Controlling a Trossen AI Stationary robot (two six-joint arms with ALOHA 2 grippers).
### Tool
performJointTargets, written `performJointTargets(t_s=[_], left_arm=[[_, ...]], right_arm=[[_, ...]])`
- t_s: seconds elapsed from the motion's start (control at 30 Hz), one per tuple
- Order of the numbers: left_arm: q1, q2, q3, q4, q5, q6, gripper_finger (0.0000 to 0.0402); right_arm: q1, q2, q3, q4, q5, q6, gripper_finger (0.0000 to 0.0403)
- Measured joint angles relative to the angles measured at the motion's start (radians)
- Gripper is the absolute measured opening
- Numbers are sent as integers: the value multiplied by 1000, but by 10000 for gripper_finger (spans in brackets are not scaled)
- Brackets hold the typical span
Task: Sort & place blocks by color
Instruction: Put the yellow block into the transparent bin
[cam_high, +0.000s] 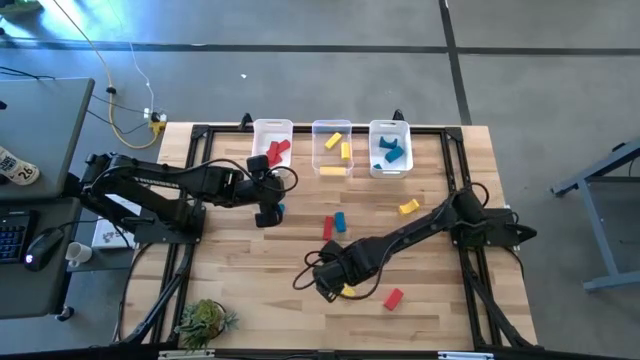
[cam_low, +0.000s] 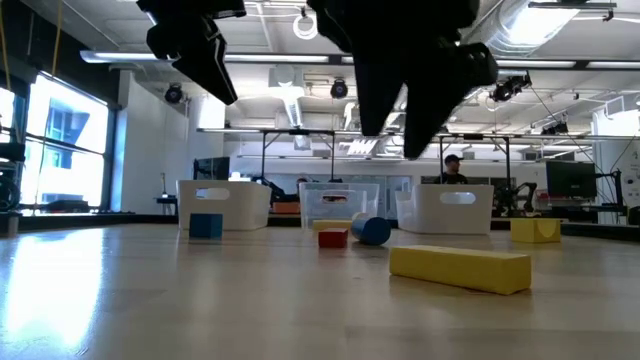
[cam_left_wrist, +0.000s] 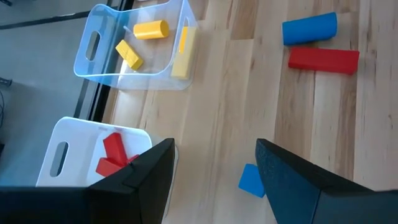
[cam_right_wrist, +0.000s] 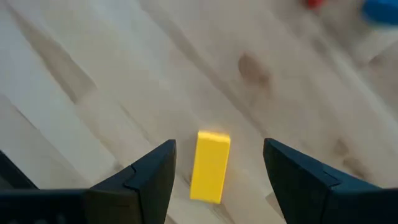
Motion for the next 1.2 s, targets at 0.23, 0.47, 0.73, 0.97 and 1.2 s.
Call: performJointTargets(t_s=[0.23, 0.47, 0.73, 0.97, 1.2], left_arm=[[0, 0, 0, 0, 3, -41, 213], [0, 0, 0, 0, 4, -42, 213], [0, 0, 0, 0, 6, -51, 213], [0, 0, 0, 0, 12, -77, 213], [0, 0, 0, 0, 71, -104, 213]], right_arm=[[22, 79, 0, -1, -60, 35, 228], [52, 136, 0, 7, -93, 94, 228], [86, 185, 3, 7, -92, 164, 227], [95, 210, 5, 8, -87, 218, 154], [93, 208, 3, 12, -58, 179, 97]])
